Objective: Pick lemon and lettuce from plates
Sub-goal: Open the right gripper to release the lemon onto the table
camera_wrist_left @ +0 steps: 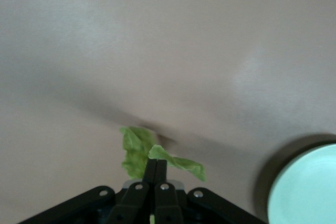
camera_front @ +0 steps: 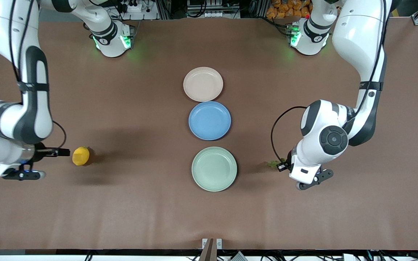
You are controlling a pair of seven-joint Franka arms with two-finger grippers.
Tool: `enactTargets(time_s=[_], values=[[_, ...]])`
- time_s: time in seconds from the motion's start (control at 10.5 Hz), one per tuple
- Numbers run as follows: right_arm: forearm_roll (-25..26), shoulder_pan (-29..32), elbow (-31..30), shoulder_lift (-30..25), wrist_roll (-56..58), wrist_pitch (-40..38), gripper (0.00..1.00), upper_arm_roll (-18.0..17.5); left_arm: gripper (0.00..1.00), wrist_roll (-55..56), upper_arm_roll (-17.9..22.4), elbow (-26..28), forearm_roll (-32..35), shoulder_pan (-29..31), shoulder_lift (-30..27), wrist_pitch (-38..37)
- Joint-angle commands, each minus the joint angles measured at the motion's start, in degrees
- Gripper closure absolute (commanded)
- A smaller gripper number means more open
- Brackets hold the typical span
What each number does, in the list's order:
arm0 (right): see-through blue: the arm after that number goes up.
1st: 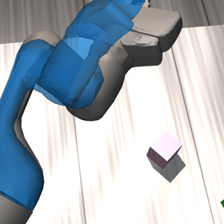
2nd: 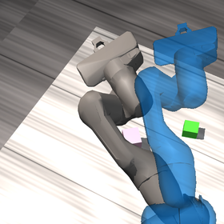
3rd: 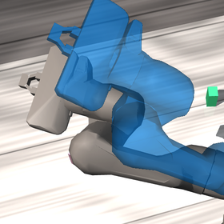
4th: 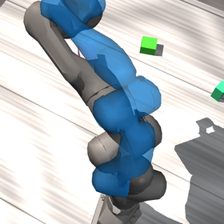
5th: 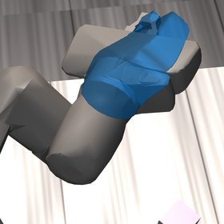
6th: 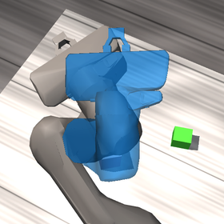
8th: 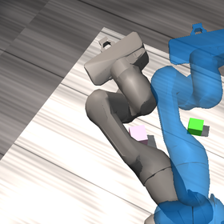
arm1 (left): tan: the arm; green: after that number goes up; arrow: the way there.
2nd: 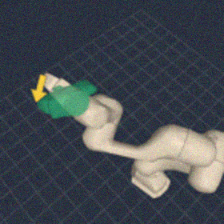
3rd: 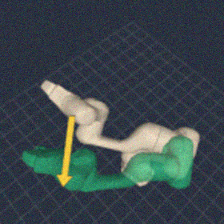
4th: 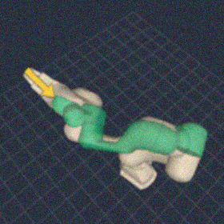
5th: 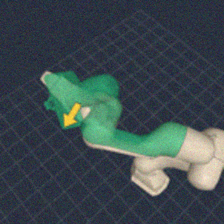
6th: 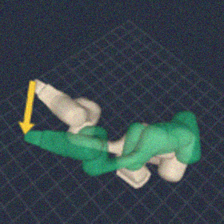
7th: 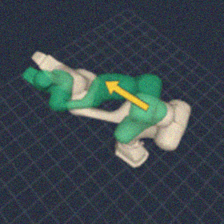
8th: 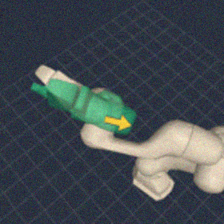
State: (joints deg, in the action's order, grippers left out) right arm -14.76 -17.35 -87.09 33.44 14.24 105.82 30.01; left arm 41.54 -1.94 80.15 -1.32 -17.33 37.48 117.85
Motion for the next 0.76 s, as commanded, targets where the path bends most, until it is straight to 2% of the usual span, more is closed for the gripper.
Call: enactTargets(time_s=[0.0, 0.1, 0.19, 0.29, 0.38, 0.48, 0.67], values=[[-0.45, 0.91, -0.36, -4.5, 2.98, -1.93, 0.0, -0.39, 1.0, -5.4, -0.35, 7.89, -0.79, 2.56, -5.13, -0.43], [0.16, 1.43, -0.53, -6.7, 2.9, -3.06, 0.0, -1.09, 1.0, -6.29, -0.35, 8.87, -0.79, 3.26, -5.57, -0.43], [2.6, 4.22, -0.71, -9.33, 2.81, -4.38, 0.0, -4.58, 1.0, -6.73, -0.35, 9.58, -0.79, 3.79, -5.66, -0.43], [6.19, 9.12, -0.8, -12.23, 2.46, -5.52, 0.0, -10.44, 1.0, -7.26, -0.35, 9.85, -0.79, 4.23, -5.57, -0.43], [8.14, 12.65, -0.8, -14.52, 1.85, -6.75, 0.0, -14.68, 1.0, -7.35, -0.35, 9.85, -0.7, 4.5, -5.31, -0.43], [8.25, 14.6, -0.8, -16.45, 0.8, -8.33, 0.0, -16.55, 1.0, -8.05, -0.35, 10.28, -0.61, 4.85, -5.14, -0.43], [8.34, 15.5, -0.8, -20.41, -0.79, -11.67, 0.0, -17.27, 1.0, -10.16, -0.35, 11.25, -0.52, 6.26, -5.13, -0.43]])
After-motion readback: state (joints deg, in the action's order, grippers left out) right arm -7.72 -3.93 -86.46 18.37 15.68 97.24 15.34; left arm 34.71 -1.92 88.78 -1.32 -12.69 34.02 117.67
